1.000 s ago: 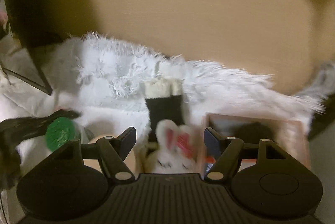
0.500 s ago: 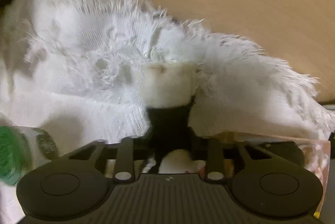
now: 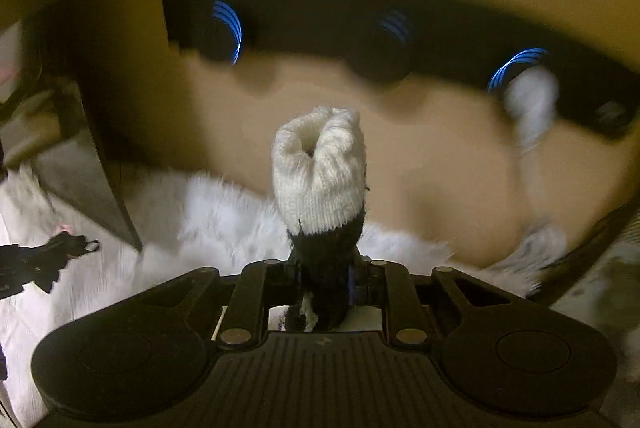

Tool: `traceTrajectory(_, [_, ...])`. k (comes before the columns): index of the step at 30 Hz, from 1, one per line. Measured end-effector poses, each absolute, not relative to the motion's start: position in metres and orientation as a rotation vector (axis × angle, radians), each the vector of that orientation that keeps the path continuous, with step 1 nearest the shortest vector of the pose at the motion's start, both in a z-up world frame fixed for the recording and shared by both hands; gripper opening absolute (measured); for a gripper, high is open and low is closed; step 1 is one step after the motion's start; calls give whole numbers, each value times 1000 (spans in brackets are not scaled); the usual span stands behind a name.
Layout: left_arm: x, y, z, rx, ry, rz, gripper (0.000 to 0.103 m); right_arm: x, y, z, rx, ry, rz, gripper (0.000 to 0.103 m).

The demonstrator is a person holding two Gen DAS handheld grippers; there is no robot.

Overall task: Organize soft objects
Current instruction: 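Carry both plush toys into the pink box and open both grippers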

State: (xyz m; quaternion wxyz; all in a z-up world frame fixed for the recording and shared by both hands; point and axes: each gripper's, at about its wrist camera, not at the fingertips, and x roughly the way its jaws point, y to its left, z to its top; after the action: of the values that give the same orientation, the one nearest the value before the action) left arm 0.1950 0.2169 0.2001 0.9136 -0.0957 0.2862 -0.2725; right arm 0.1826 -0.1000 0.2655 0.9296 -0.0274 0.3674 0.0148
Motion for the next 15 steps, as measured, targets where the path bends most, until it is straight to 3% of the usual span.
traceTrajectory(8, [221,75,217,-245,655,-896,26,126,-169,319,-45,603,-102,18])
traceTrajectory(15, [253,-44,132,-333,881,-990,27,115,-210,305,-40,626,-240,19])
